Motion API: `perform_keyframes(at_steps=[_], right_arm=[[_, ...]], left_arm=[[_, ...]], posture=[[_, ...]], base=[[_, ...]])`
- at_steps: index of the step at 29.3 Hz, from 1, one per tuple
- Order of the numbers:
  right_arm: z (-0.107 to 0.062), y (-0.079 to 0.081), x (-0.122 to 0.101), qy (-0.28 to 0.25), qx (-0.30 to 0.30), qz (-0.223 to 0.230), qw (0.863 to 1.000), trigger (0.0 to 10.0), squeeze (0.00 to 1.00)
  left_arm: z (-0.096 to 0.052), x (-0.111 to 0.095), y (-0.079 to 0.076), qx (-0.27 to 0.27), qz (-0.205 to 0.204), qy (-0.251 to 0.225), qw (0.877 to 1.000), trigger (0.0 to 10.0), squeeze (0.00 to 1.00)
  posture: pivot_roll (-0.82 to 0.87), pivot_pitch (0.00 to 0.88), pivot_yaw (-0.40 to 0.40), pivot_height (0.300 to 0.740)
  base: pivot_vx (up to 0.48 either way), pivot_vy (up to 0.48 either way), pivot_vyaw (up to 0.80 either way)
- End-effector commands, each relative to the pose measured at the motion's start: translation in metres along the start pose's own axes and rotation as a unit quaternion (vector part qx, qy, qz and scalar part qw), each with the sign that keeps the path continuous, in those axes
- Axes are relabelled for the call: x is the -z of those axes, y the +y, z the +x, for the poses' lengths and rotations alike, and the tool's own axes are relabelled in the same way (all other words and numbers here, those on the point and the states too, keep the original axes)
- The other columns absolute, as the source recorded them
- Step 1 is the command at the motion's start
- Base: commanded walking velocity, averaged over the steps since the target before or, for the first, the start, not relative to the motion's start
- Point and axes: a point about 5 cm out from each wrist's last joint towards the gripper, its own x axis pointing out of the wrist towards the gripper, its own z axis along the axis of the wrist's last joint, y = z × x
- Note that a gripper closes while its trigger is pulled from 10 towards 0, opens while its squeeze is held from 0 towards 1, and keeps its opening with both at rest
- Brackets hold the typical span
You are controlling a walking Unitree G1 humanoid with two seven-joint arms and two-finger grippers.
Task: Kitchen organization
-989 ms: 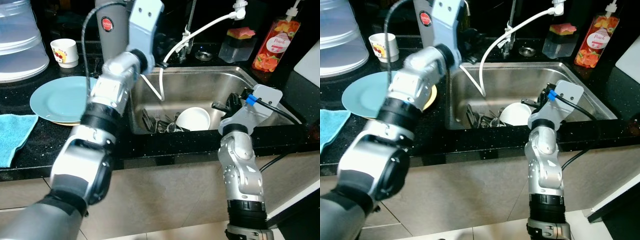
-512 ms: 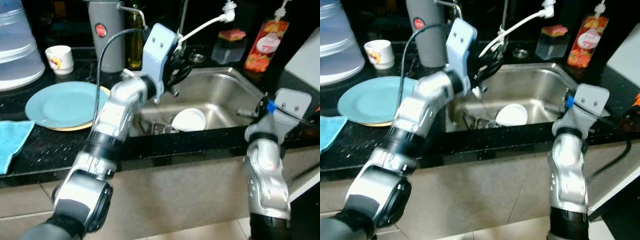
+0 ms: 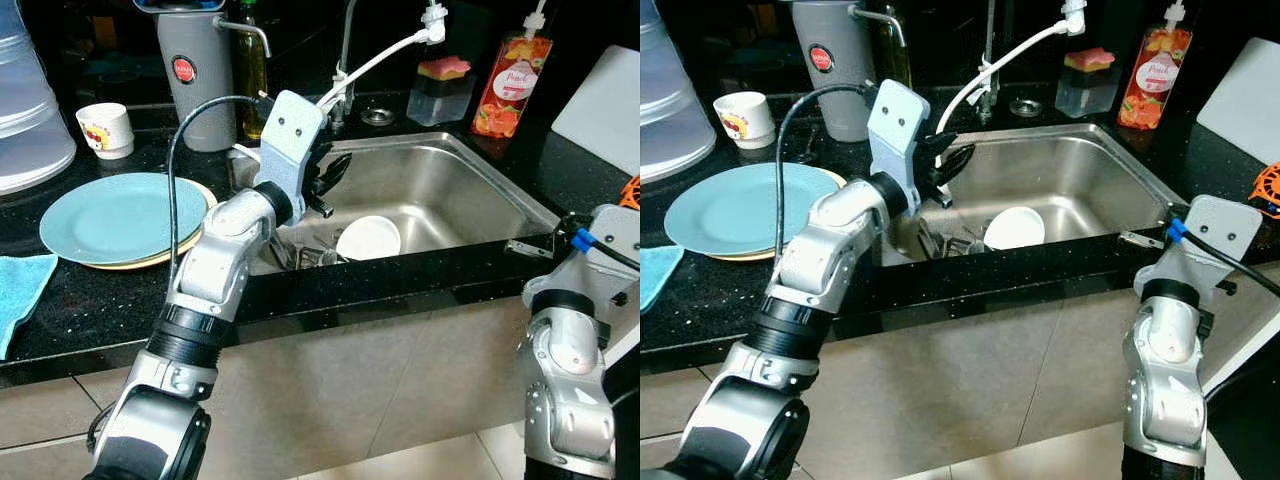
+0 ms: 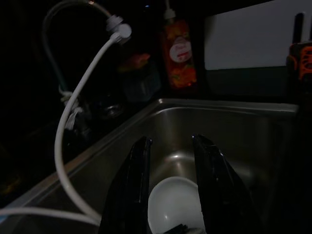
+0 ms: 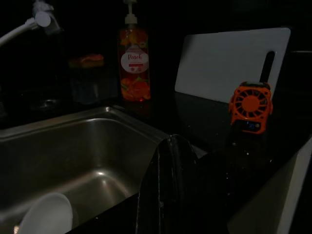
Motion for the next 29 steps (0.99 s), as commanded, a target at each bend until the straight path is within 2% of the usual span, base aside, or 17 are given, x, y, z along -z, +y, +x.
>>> perform_keyframes(at_steps=[1, 10, 15, 25, 29], right_arm=[[-0.002, 0.004, 0.001, 0.008, -0.007, 0.002, 1.0, 10.0, 0.0], [0.0, 0.022, -0.002, 0.004, -0.043, 0.026, 0.999, 10.0, 0.0], [0.001, 0.033, -0.005, 0.0, -0.066, 0.039, 0.997, 10.0, 0.0], [0.0, 0.04, -0.004, 0.013, -0.076, 0.073, 0.994, 10.0, 0.0], [0.0, 0.048, -0.004, 0.015, -0.098, 0.08, 0.992, 10.0, 0.0]], left_arm=[[-0.001, 0.002, -0.002, -0.001, 0.006, 0.008, 1.0, 10.0, 0.0], [0.004, -0.002, 0.002, -0.018, -0.005, 0.007, 1.0, 10.0, 0.0], [0.006, -0.004, 0.003, -0.026, -0.033, 0.007, 0.999, 10.0, 0.0], [0.008, -0.008, 0.005, -0.035, -0.056, 0.001, 0.998, 10.0, 0.0], [0.008, -0.011, 0.005, -0.036, -0.067, -0.003, 0.997, 10.0, 0.0]], posture=[[0.15, 0.0, 0.033, 0.74], [0.16, 0.0, 0.012, 0.74], [0.16, 0.0, 0.001, 0.74], [0.17, 0.0, -0.007, 0.74], [0.17, 0.0, -0.013, 0.74]], base=[[0.0, 0.0, 0.0], [0.0, 0.0, 0.0], [0.0, 0.0, 0.0], [0.0, 0.0, 0.0], [0.0, 0.0, 0.0]])
